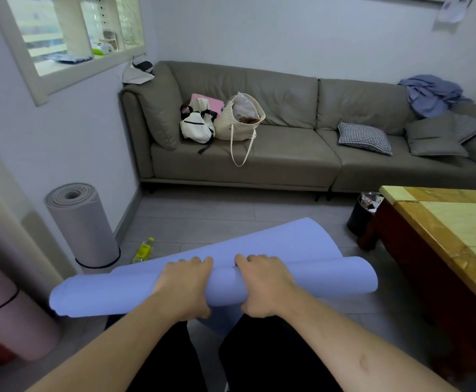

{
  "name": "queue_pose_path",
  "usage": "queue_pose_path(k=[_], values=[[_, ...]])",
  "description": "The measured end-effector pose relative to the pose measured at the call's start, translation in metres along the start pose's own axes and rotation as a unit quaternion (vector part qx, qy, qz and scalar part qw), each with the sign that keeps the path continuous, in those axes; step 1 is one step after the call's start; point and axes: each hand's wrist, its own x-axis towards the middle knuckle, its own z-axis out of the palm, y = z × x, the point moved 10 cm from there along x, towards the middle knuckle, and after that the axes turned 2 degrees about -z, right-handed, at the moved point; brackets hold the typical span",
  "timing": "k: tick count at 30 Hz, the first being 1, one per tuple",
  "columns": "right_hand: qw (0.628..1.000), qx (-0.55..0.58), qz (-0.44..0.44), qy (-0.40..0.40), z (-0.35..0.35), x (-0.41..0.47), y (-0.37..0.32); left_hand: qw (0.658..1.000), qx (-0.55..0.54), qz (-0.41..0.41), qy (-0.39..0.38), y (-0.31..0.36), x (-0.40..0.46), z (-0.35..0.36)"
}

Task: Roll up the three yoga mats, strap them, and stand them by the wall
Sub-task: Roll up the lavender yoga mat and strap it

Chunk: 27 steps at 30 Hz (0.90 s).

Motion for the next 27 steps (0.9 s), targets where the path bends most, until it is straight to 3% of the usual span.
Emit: queue_pose_path(k=[5,10,12,16,18,22,27], values=[[0.997,-0.058,-0.013,0.056,0.012,-0.019,-0.007,0.995,-0.038,0.024,-0.084,-0.004,0.011,-0.002],[0.999,-0.043,-0.006,0.008,0.002,-0.011,-0.003,0.985,-0.054,0.022,-0.16,-0.002,0.009,0.005],[1.0,-0.025,-0.006,-0.013,0.0,-0.008,-0.002,0.989,-0.058,0.008,-0.138,-0.003,0.005,0.004],[0.998,0.002,0.006,-0.055,-0.007,0.001,0.004,1.0,0.024,0.011,0.009,0.011,-0.007,-0.007],[0.997,0.0,0.004,-0.073,-0.008,0.005,0.003,0.998,0.044,0.011,0.034,0.013,-0.01,-0.007],[0.998,0.011,0.013,-0.063,0.0,0.002,0.0,1.0,-0.001,0.021,0.001,0.003,-0.003,-0.004],[0.998,-0.043,-0.027,0.025,0.0,-0.012,-0.015,0.997,-0.033,0.034,-0.064,-0.003,0.006,0.0]])
